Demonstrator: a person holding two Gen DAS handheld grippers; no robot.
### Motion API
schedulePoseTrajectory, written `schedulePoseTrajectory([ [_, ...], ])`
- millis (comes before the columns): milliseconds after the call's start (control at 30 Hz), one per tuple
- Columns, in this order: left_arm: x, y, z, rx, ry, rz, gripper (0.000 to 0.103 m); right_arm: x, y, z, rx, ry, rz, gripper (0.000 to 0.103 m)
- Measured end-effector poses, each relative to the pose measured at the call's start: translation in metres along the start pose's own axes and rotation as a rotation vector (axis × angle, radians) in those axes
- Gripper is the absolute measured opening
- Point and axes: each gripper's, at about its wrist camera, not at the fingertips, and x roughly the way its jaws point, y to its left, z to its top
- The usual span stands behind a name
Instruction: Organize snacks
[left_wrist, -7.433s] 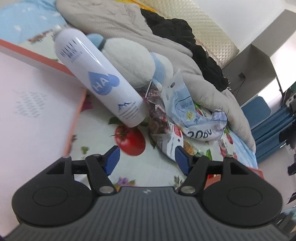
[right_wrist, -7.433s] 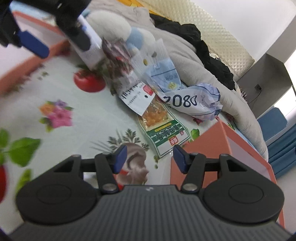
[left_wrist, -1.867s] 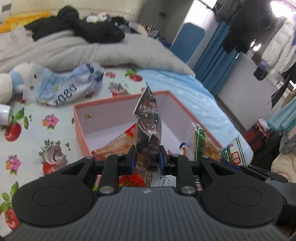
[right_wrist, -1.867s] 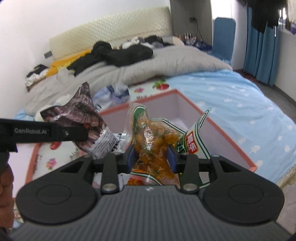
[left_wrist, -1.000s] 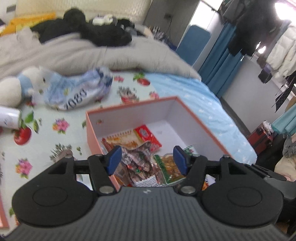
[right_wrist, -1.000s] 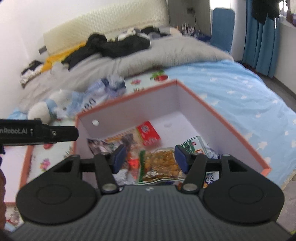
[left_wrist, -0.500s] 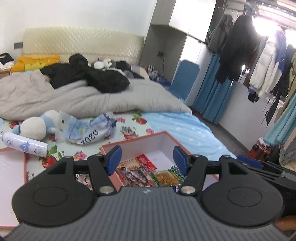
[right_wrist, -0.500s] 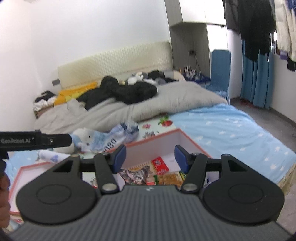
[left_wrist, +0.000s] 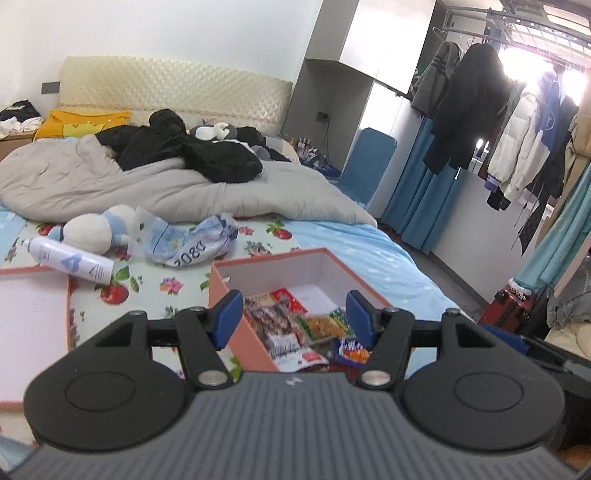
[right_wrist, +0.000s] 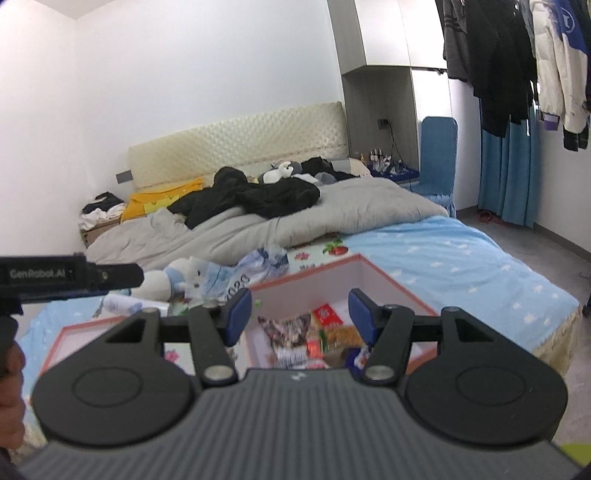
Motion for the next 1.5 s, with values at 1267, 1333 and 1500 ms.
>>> schedulePoseTrajectory([
  [1267,0.002,0.0,-0.072,0.042,0.079,0.104,0.083,-0.008,-0.012,-0.059,-0.002,0.087,-0.059,0.06],
  [1333,0.003,0.001,-0.071,0.051,0.069,0.116,0.088,-0.008,-0.012,-0.058,-0.002,0.08,-0.062,0.06],
  [1500,0.004,0.006,-0.064,0.048,0.061,0.12,0.096,-0.004,-0.015,-0.055,0.013,0.07,-0.068,0.096],
])
